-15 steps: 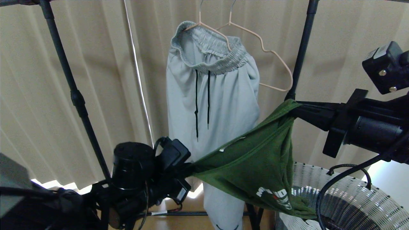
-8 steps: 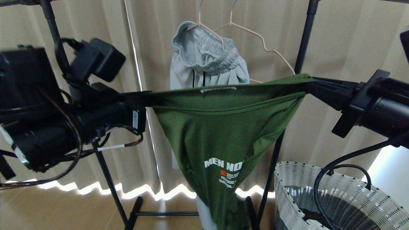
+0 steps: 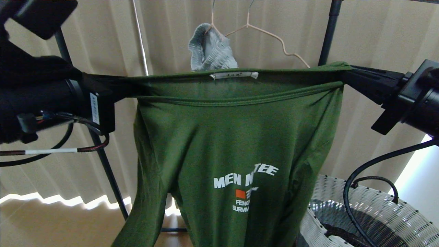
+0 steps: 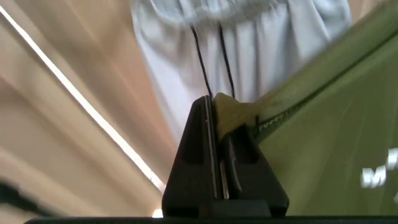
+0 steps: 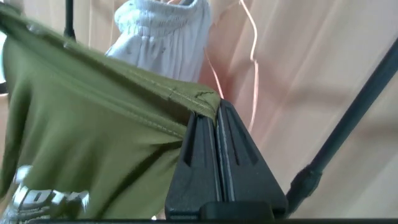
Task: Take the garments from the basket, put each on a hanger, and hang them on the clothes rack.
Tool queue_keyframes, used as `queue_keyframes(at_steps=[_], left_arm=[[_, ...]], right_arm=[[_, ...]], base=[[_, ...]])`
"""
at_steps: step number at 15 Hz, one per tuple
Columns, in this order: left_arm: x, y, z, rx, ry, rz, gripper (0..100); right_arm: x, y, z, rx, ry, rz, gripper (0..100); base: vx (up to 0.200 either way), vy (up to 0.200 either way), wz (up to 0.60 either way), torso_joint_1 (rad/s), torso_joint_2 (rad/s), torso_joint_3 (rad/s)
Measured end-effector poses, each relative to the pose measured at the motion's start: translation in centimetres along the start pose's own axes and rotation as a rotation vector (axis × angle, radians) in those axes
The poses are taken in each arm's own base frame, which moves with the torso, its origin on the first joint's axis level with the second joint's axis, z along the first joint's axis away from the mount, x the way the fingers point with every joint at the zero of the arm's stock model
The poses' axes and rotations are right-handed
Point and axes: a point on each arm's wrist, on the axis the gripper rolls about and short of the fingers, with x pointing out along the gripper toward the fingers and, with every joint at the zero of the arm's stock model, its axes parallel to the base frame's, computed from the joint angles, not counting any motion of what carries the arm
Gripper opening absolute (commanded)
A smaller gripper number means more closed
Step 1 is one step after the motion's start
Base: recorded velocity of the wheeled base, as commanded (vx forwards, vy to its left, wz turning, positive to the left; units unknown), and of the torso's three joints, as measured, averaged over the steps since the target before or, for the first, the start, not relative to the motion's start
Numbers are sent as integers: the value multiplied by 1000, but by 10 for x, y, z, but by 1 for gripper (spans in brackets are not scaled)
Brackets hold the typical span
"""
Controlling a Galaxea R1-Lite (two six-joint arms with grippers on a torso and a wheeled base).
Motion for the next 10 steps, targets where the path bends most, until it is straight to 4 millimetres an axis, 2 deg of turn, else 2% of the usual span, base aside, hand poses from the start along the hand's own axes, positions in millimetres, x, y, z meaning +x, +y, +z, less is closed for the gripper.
queue_keyframes(at_steps=[2,5,7,10], left_arm=[[-7,1,13,-2,-17,22,0],[-10,-12,25,-21,-46,8,0],[-11,-18,26,-48,-53,-19,0],[-5,-23,25,-62,-43,-29,0]], right_arm=[[1,0,3,-1,-10,4,0],[7,-2,9,-4,-30,5,0],[9,-2,7,-4,-22,5,0],[0,0,2,-4,-2,9,0]], base=[[0,0,0,0,0,0],[0,0,0,0,0,0],[0,0,0,0,0,0],[0,0,0,0,0,0]])
